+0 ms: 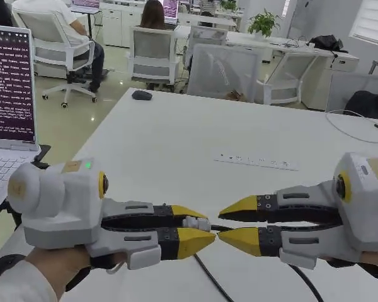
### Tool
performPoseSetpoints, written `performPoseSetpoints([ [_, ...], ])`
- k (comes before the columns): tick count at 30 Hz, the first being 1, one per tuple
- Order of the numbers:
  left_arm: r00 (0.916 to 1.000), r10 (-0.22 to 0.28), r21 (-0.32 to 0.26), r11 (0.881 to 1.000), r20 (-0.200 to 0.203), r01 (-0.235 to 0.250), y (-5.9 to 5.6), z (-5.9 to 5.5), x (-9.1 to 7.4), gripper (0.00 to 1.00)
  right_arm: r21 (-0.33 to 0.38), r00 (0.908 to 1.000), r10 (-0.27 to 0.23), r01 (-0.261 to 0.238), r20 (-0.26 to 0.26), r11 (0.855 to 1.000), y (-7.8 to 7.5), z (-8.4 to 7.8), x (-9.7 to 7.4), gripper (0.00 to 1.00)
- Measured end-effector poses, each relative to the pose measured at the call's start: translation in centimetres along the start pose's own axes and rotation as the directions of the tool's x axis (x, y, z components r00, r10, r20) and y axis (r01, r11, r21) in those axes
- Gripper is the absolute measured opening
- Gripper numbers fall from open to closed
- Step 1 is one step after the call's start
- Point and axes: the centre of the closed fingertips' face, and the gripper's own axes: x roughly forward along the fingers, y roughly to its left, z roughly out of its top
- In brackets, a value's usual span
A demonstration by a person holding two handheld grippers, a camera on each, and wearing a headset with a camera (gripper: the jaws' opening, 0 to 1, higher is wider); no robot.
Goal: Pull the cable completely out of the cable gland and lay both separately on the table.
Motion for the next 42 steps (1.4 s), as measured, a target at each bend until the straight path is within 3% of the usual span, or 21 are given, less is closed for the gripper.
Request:
performPoseSetpoints([
  [7, 1.0000, 0.000, 0.002, 1.000, 0.006, 0.000, 0.0, 0.1, 0.1, 0.17, -0.005, 0.9997, 0.024, -0.024, -0.010, 1.000, 0.1, -0.3, 0.1, 0.05],
  [14, 0.9998, 0.002, -0.002, 1.000, 0.021, -0.002, 0.1, 0.4, 0.0, 0.17, -0.011, 0.9999, 0.012, -0.012, 0.003, 1.000, -0.2, -0.2, 0.2, 0.05],
  [20, 0.9999, 0.002, 0.014, 1.000, 0.013, -0.002, 0.0, 0.3, 0.1, 0.16, -0.025, 0.9998, 0.016, -0.016, -0.015, 1.000, -0.1, -0.5, 0.2, 0.05],
  [27, 0.9998, 0.011, 0.015, 1.000, 0.019, -0.012, 0.1, 0.5, 0.0, 0.16, -0.034, 0.9994, -0.015, 0.013, -0.030, 0.999, -0.4, -1.1, -0.5, 0.05],
  [34, 0.9998, 0.012, 0.021, 1.000, 0.014, -0.013, 0.1, 0.4, 0.1, 0.16, -0.025, 0.9985, -0.035, 0.034, -0.043, 0.999, -0.7, -2.0, -1.5, 0.05],
  [42, 0.9994, 0.024, 0.021, 0.999, 0.025, -0.024, 0.2, 0.6, -0.1, 0.16, -0.003, 0.9929, -0.072, 0.072, -0.095, 0.997, -1.1, -4.4, -2.8, 0.04],
])
